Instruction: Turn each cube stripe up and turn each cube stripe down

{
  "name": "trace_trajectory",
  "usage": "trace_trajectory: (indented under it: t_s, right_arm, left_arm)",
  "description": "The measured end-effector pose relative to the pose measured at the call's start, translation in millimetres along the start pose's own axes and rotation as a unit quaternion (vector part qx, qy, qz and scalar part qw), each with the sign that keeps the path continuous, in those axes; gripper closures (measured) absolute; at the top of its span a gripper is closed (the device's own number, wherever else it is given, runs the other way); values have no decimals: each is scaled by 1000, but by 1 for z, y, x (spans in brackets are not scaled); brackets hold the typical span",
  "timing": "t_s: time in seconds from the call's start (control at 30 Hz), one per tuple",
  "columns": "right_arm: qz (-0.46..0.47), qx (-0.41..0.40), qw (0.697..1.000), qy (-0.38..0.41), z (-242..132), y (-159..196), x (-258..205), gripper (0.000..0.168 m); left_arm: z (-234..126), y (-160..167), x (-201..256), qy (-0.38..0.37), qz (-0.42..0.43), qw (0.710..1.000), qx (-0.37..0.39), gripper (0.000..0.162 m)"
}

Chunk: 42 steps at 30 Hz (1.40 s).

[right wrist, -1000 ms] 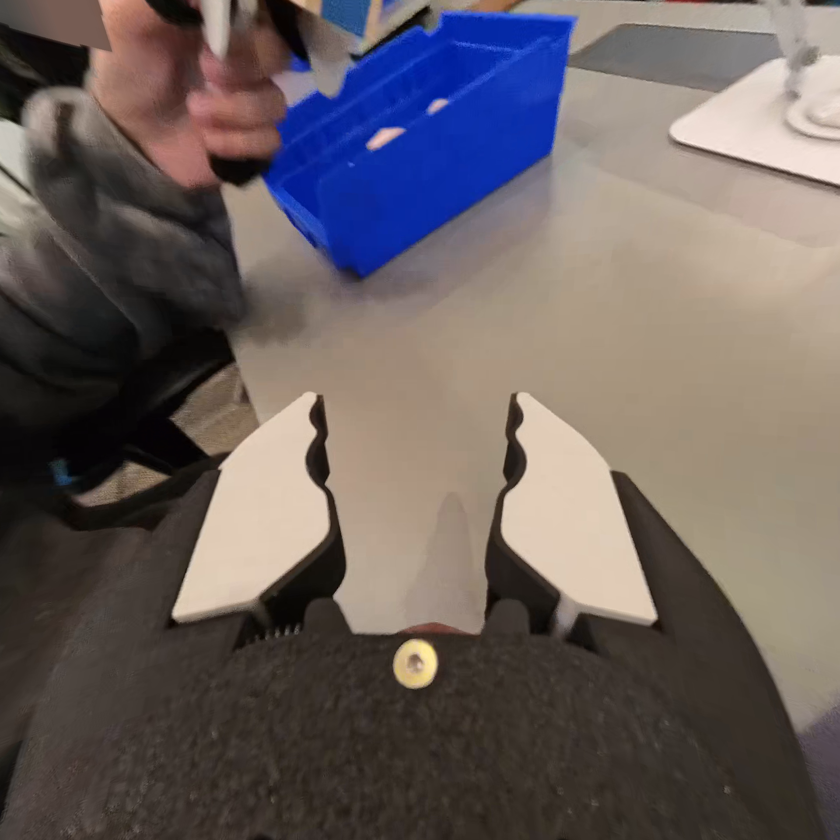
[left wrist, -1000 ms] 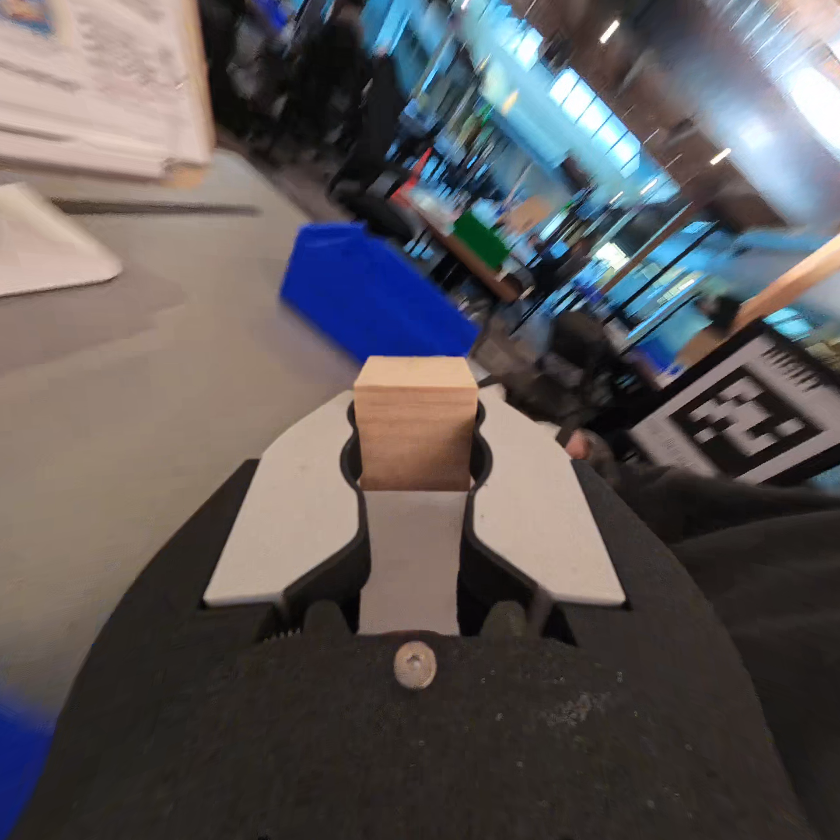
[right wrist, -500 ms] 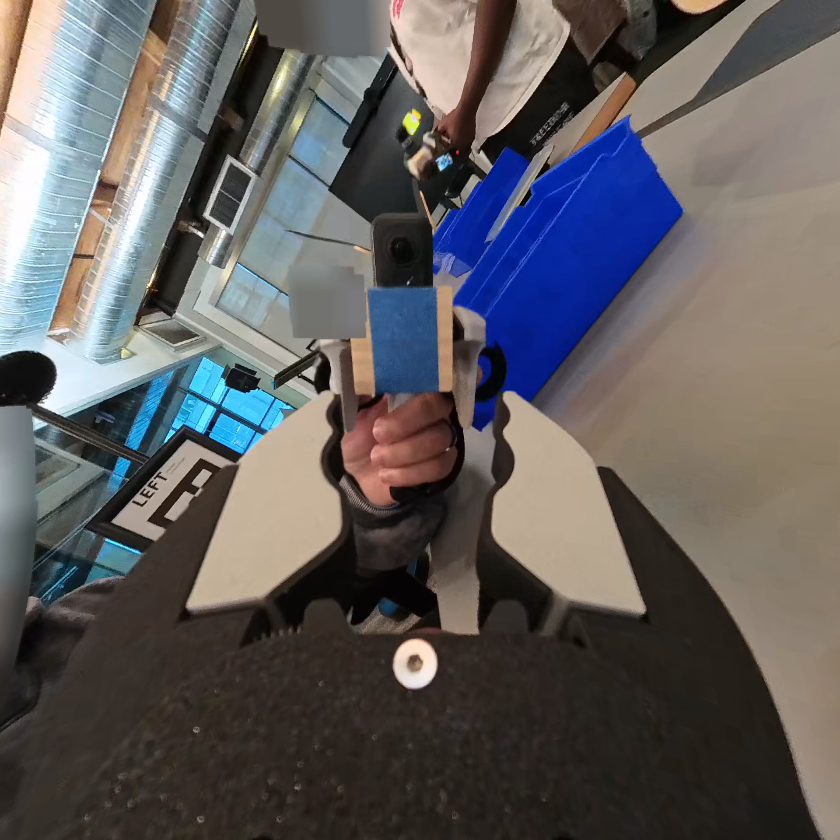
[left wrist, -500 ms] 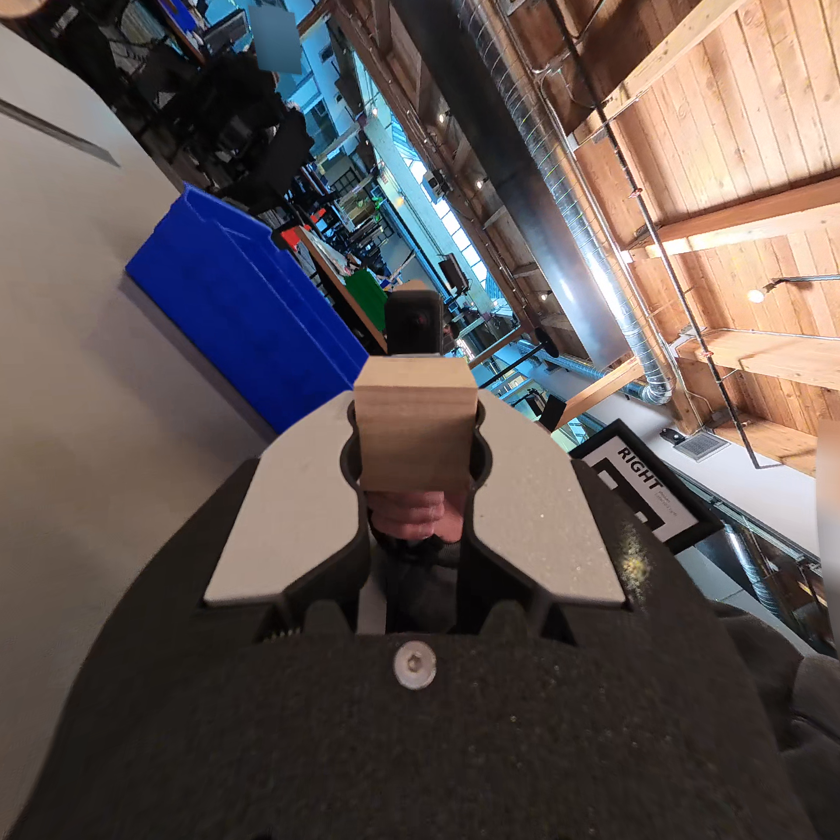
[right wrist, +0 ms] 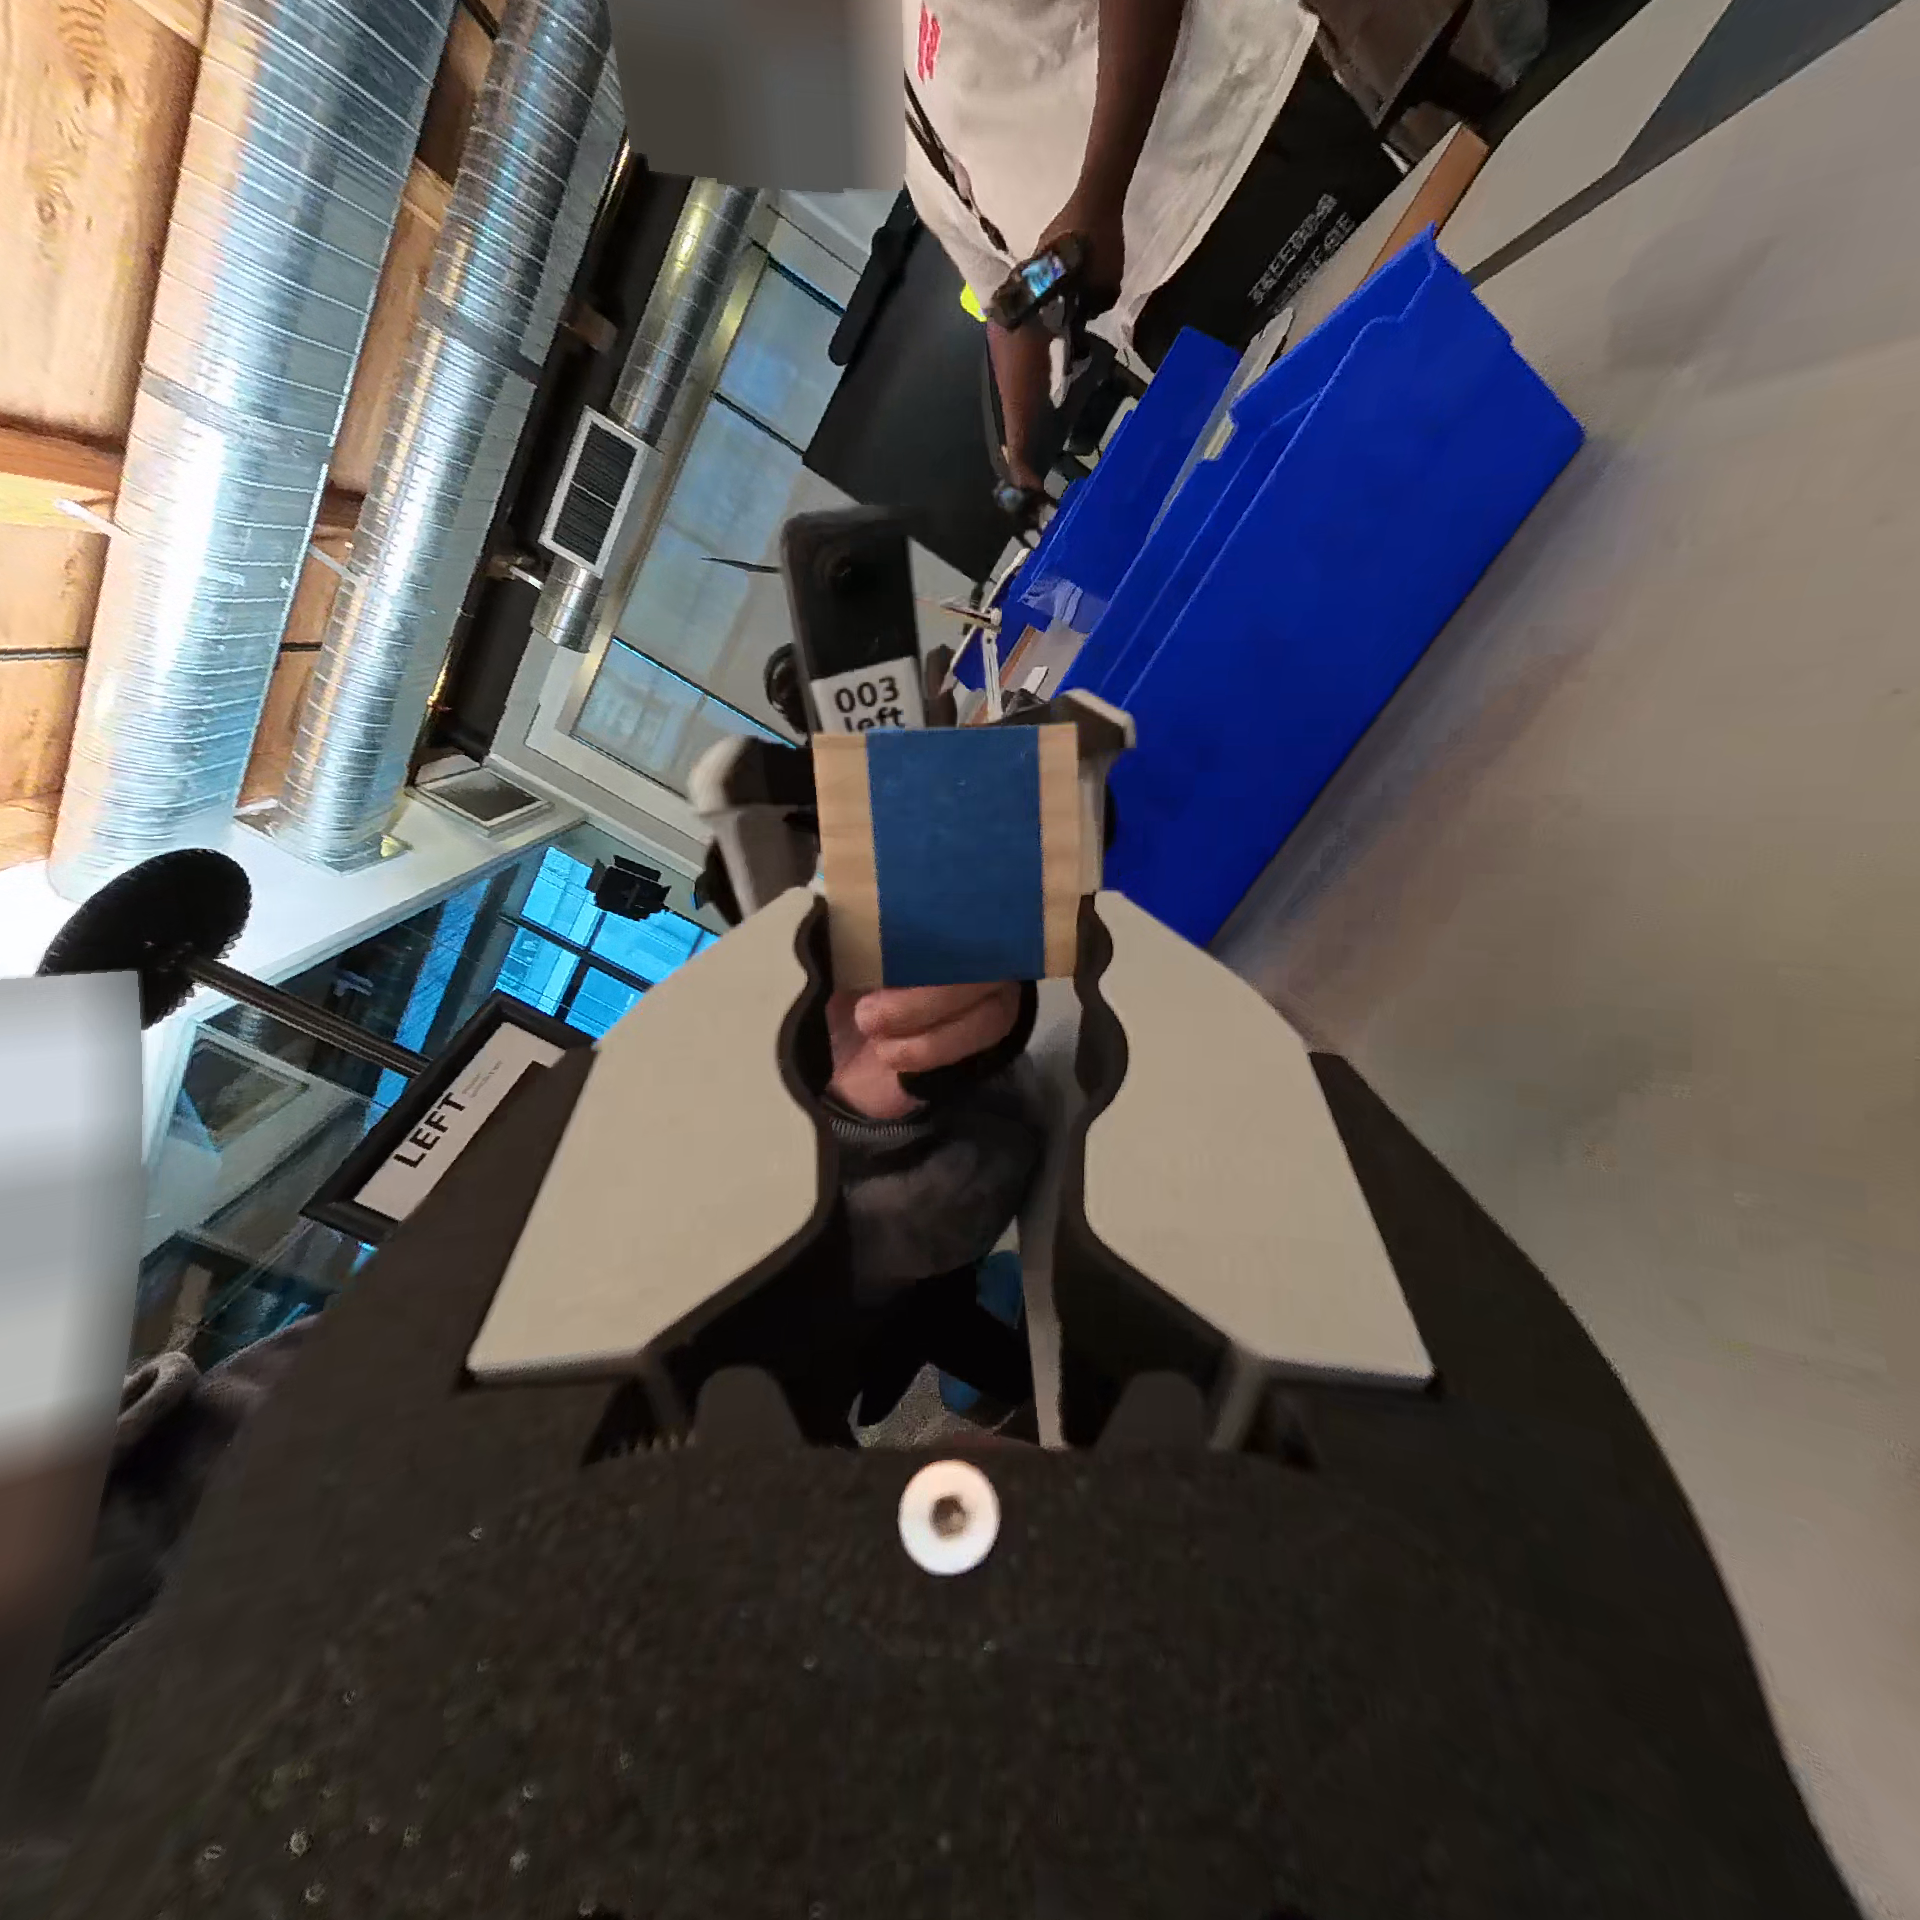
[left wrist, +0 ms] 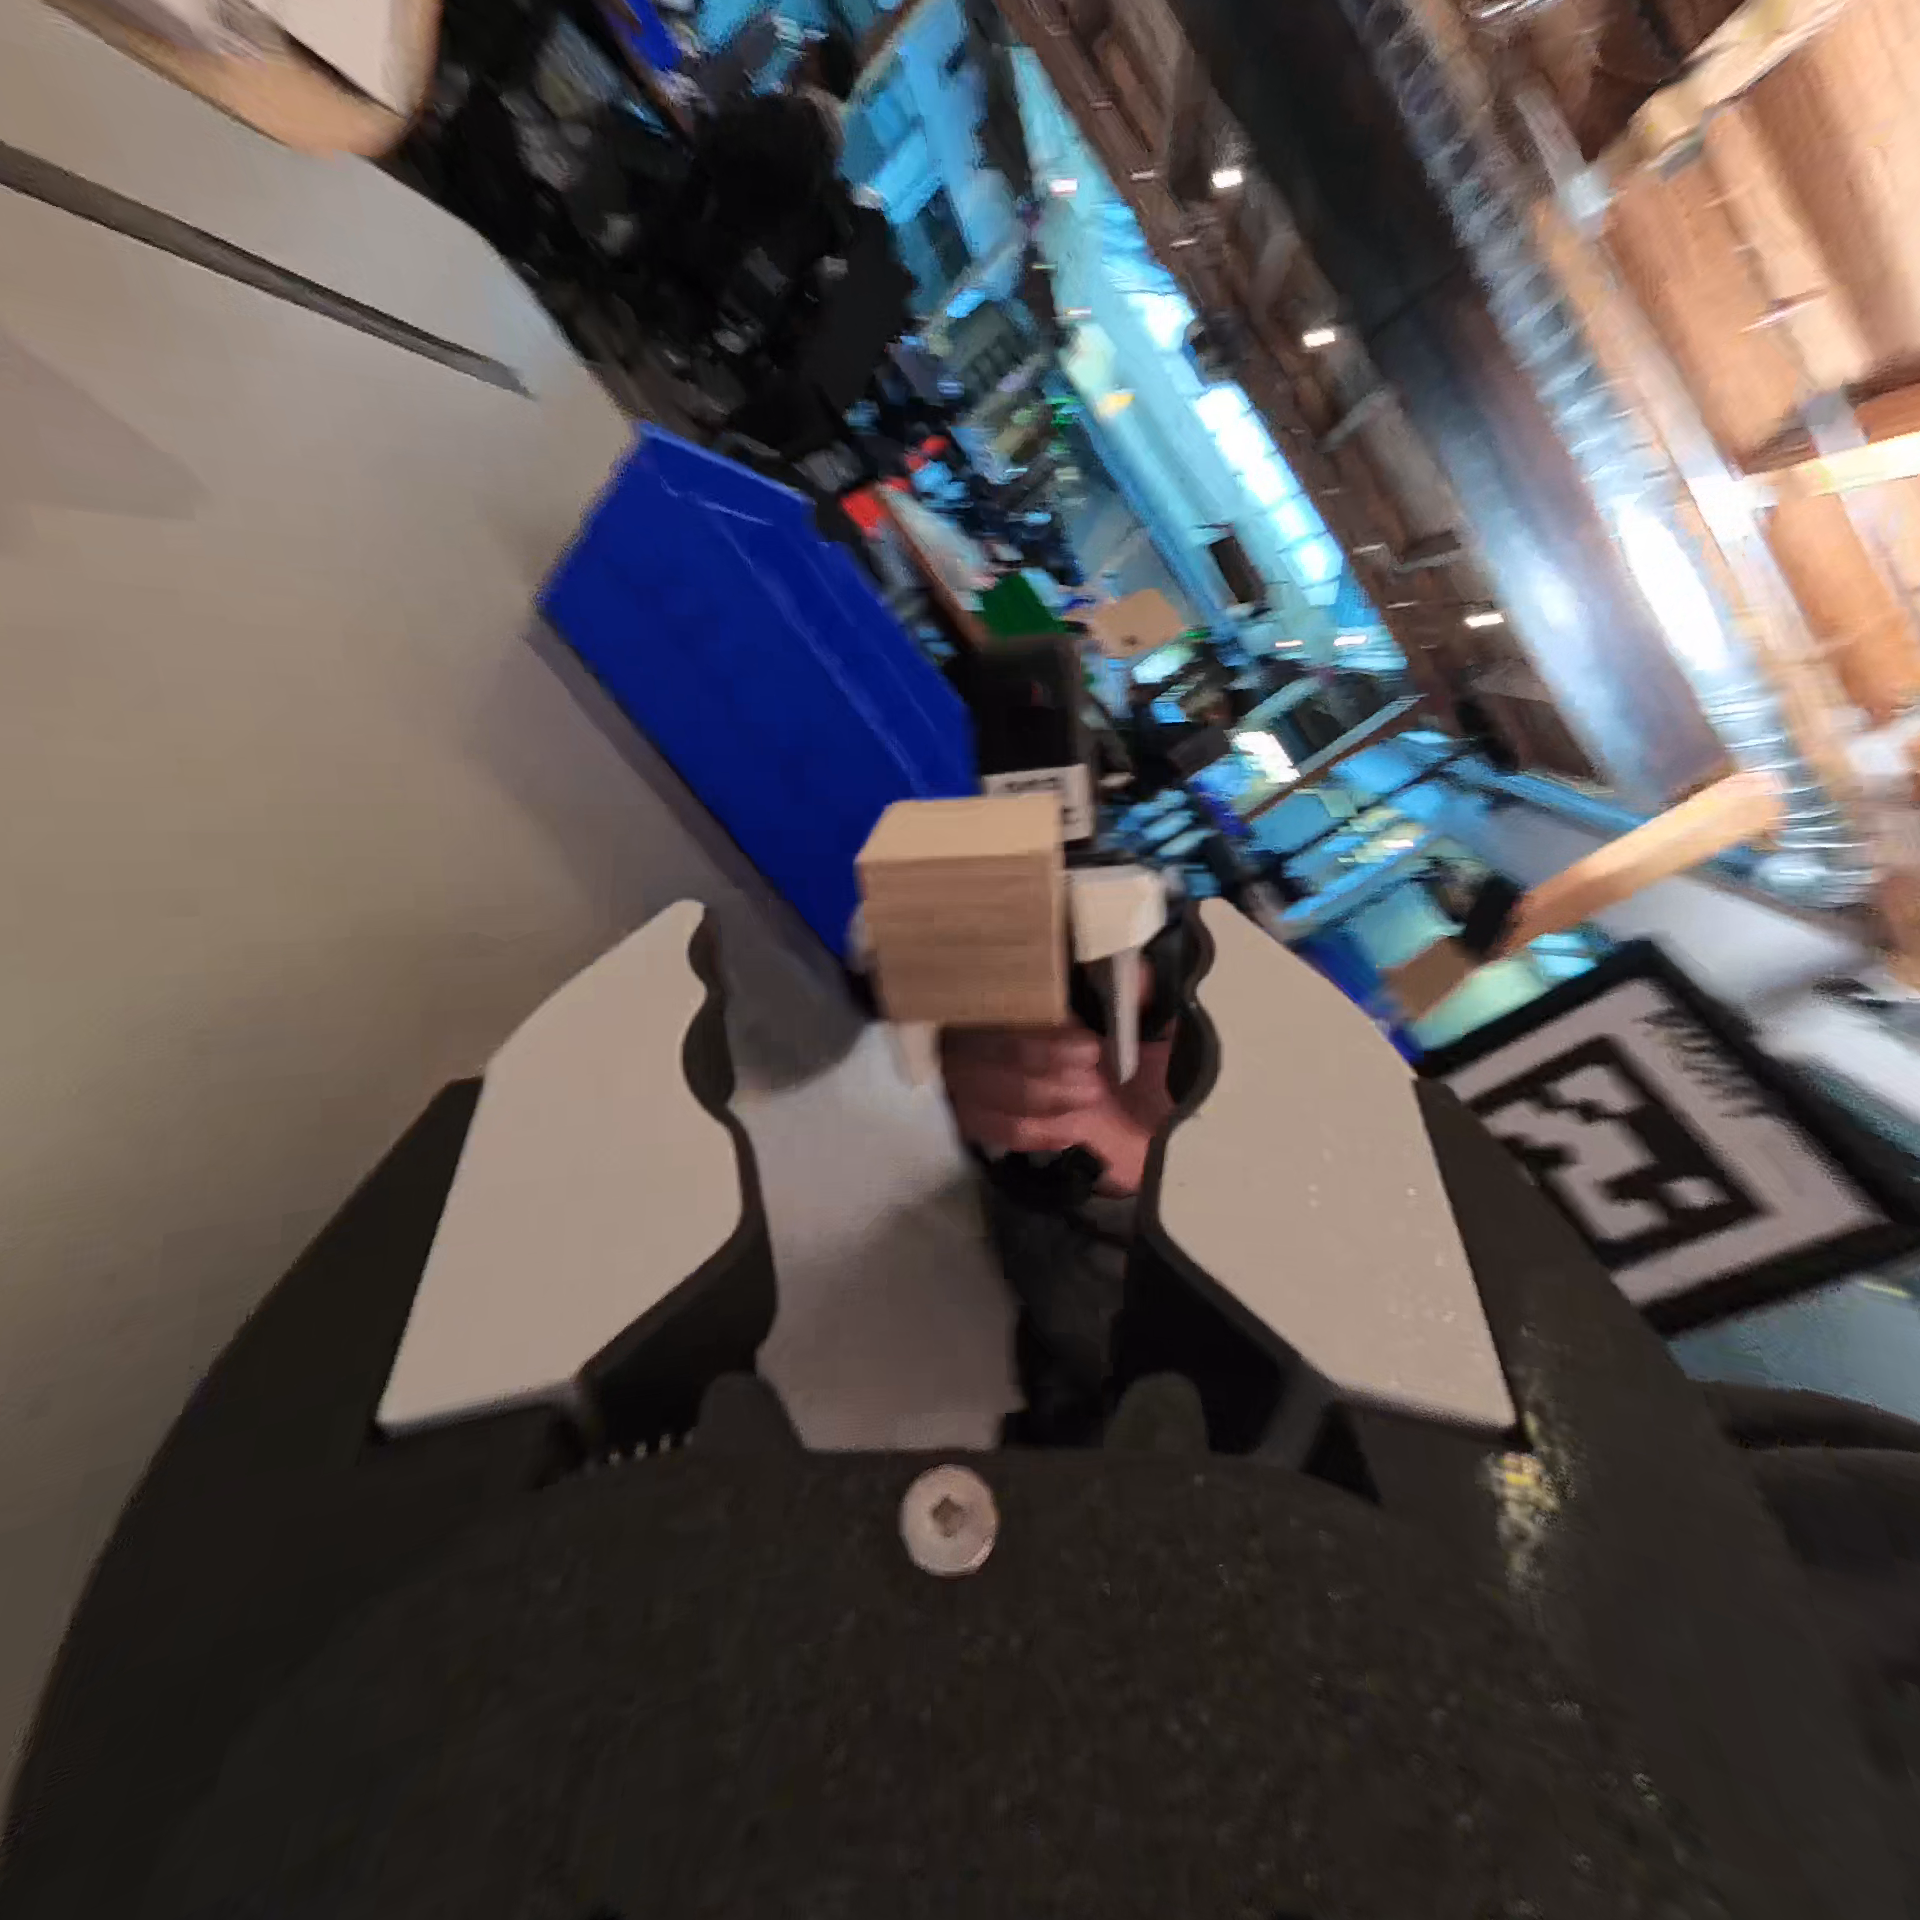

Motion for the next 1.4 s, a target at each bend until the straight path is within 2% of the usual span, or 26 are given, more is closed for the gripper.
trace_trajectory:
  t_s: [0.07,0.13,0.23,0.33,0.4,0.47,0.53,0.57,0.6,0.7,0.77,0.9,0.93,1.07,1.1,1.13,1.17,1.2,1.27,1.33,1.4]
  right_arm:
    - [-1,-3,1000,2,-2,0,1,124]
    - [-6,-1,1000,6,-4,-1,1,124]
    - [-29,13,999,18,-15,-15,-7,124]
    - [-128,24,987,94,-54,-53,-33,124]
    - [-208,28,953,217,-98,-79,-50,124]
    - [-252,13,889,383,-152,-94,-57,124]
    - [-233,-51,813,531,-197,-96,-48,124]
    - [-215,-83,786,574,-212,-93,-38,123]
    - [-197,-109,772,595,-222,-89,-25,123]
    - [-141,-157,758,617,-231,-77,23,123]
    - [-116,-202,738,633,-230,-71,51,123]
    - [-84,-289,691,657,-228,-60,79,123]
    - [-84,-302,687,655,-226,-58,82,123]
    - [-105,-299,678,663,-223,-60,84,123]
    - [-118,-293,677,664,-224,-62,81,117]
    - [-135,-279,667,677,-225,-66,74,101]
    - [-154,-260,662,686,-227,-73,63,97]
    - [-175,-229,670,685,-227,-80,48,98]
    - [-228,-142,724,635,-219,-94,10,99]
    - [-286,-54,799,526,-200,-100,-29,106]
    - [-334,21,864,376,-171,-92,-57,107]
  left_arm:
    - [-23,12,-7,-76,47,996,5,76]
    - [-39,47,-18,-113,76,991,-9,76]
    - [-49,102,-32,-119,92,988,-16,81]
    - [-39,127,-28,-87,91,989,-76,84]
    - [-32,130,-21,-78,128,984,-98,87]
    - [-29,131,-19,-107,179,971,-119,88]
    - [-27,133,-19,-135,214,960,-124,90]
    - [-27,134,-19,-141,218,957,-129,92]
    - [-26,135,-19,-138,217,957,-133,93]
    - [-24,137,-17,-121,203,961,-140,93]
    - [-25,137,-19,-126,200,961,-142,93]
    - [-26,134,-23,-129,187,963,-143,93]
    - [-26,134,-23,-125,182,965,-143,93]
    - [-25,135,-27,-117,164,967,-154,92]
    - [-24,135,-28,-116,161,968,-157,91]
    - [-24,135,-28,-117,159,967,-159,91]
    - [-25,135,-28,-118,162,967,-160,90]
    - [-25,135,-27,-120,166,966,-158,90]
    - [-26,134,-27,-128,174,964,-157,90]
    - [-27,133,-28,-135,176,962,-158,90]
    - [-26,134,-29,-137,167,962,-164,91]
Point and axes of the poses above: each gripper's, where its closed fingertips meet, z out along the fingers, y out of its underside, x = y × z across the jaws, the point moved 9 cm from there along -z, back along the fingers, and after that the axes turned 13 degrees about -z, right-handed, at the moved point
